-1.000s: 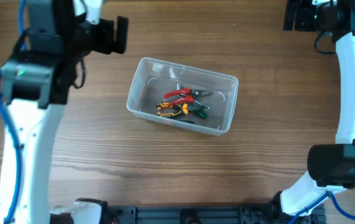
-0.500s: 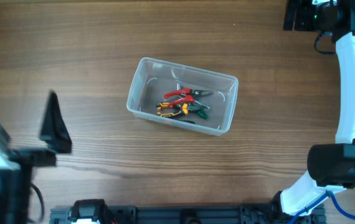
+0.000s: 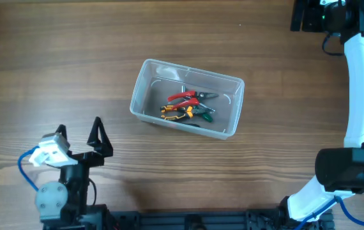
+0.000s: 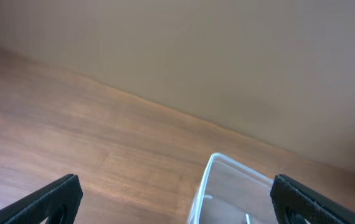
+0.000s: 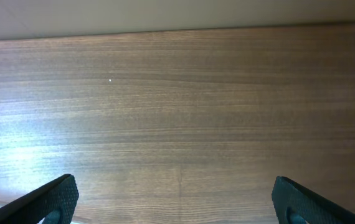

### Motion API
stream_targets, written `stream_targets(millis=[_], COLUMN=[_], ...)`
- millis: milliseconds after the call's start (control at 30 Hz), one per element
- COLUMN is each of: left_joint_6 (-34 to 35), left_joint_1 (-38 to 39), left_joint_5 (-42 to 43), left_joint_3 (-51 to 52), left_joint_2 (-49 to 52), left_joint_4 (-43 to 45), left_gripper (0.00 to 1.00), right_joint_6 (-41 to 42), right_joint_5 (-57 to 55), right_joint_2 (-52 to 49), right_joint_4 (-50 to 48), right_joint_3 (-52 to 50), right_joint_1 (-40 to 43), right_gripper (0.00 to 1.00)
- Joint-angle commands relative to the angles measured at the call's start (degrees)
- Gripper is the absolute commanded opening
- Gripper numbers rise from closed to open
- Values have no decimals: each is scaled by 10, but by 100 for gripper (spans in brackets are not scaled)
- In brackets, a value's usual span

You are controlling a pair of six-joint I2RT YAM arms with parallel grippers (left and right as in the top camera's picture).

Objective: Pack container

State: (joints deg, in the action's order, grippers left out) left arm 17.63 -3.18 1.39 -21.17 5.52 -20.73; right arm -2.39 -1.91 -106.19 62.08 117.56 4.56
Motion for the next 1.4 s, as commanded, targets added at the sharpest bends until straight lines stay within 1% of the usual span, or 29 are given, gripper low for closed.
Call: stream_targets(millis=[0,133,400,533,667,1367], left_joint_6=[24,24,24,24,23,23], left_joint_1=[-5,-5,-5,-5,-5,-5], left_joint_5=[5,5,5,5,-9,-9], left_joint_3=[61,100,141,163,163,163], left_joint_2=[-18,-33,-48,-49,-49,-51], left_joint_4=[27,31,34,51,52,51], left_gripper=[100,100,100,100,100,100], right_joint_6=[11,10,10,10,10,10], right_joint_5=[5,5,5,5,5,5], right_joint_2=[-13,-13,-13,-13,-13,-12], right_joint_4=[-2,-2,-2,-2,-2,-2], right_joint_3=[1,1,1,1,1,1], right_joint_1=[-2,-2,-2,-2,-2,-2], right_gripper=[100,100,100,100,100,100])
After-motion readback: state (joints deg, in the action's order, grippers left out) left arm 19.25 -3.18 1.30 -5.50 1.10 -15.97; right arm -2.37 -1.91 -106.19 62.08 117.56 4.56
